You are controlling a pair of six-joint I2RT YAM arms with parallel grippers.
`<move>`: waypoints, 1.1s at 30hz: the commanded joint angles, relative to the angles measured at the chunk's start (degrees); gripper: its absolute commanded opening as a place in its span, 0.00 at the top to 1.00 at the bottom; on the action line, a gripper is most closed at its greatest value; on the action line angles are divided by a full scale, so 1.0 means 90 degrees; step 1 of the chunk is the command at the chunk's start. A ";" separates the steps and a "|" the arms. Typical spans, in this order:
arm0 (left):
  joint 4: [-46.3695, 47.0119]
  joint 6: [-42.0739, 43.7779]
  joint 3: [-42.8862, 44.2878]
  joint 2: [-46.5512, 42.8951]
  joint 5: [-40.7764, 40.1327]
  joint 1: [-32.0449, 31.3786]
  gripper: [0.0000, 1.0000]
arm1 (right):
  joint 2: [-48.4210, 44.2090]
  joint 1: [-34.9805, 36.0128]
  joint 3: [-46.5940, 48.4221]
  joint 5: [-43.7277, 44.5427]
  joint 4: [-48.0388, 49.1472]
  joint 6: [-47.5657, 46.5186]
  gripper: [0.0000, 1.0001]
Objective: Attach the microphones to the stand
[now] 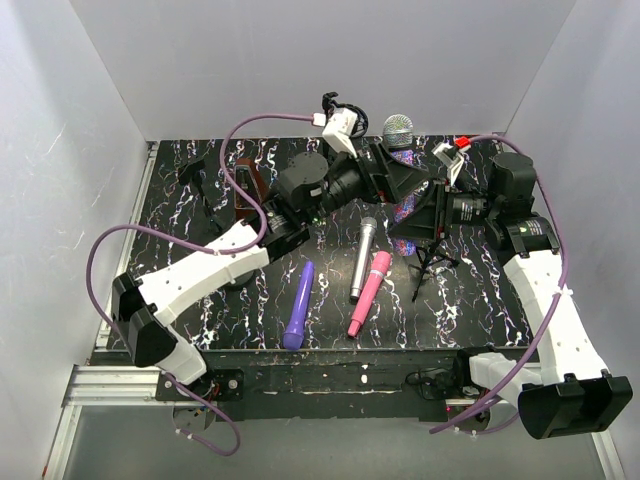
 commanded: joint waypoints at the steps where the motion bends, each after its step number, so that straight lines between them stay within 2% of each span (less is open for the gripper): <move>1: -0.0256 -0.0826 0.0085 -0.0613 0.1535 0.0607 0.02 | -0.0153 0.0031 0.0372 -0.0610 -0.0772 -0.1589 0.93; 3: -0.0412 -0.1189 0.0133 -0.0555 0.2356 0.0968 0.02 | -0.0173 0.0031 0.0441 -0.0737 -0.1115 -0.2147 0.92; 5: -0.0917 -0.1113 0.0405 -0.0438 0.2758 0.1077 0.02 | -0.0163 0.0031 0.0470 -0.0864 -0.1273 -0.2412 0.92; 8: -0.1651 -0.0840 0.0943 -0.0233 0.3042 0.1068 0.03 | -0.0124 0.0031 0.0461 -0.0962 -0.1273 -0.2423 0.92; 10: -0.1848 -0.0751 0.1100 -0.0115 0.3101 0.1068 0.07 | -0.0075 0.0031 0.0480 -0.0982 -0.1283 -0.2413 0.92; 21: -0.1760 -0.0508 0.1130 0.0178 0.3512 0.0872 0.26 | 0.0052 0.0031 0.0451 -0.1001 -0.1097 -0.2179 0.92; 25: -0.1965 -0.0195 0.1188 0.0256 0.3200 0.0882 0.41 | 0.0062 0.0031 0.0431 -0.1040 -0.1078 -0.2150 0.92; 26: -0.2014 -0.0146 0.1227 0.0276 0.3112 0.0872 0.53 | 0.0071 0.0031 0.0422 -0.1021 -0.1068 -0.2159 0.92; 28: -0.2073 -0.0029 0.1315 0.0286 0.2985 0.0882 0.82 | 0.0062 0.0031 0.0402 -0.1011 -0.1087 -0.2150 0.92; 29: -0.2150 0.0049 0.1344 0.0276 0.2878 0.0872 1.00 | 0.0052 0.0031 0.0392 -0.0963 -0.1087 -0.2149 0.89; 31: -0.2219 0.0195 0.1345 0.0169 0.2663 0.0901 1.00 | 0.0052 0.0021 0.0421 -0.0865 -0.1155 -0.2140 0.65; 33: -0.2365 0.0322 0.1383 0.0042 0.2507 0.1067 1.00 | 0.0032 -0.0056 0.0586 -0.0631 -0.1554 -0.2402 0.28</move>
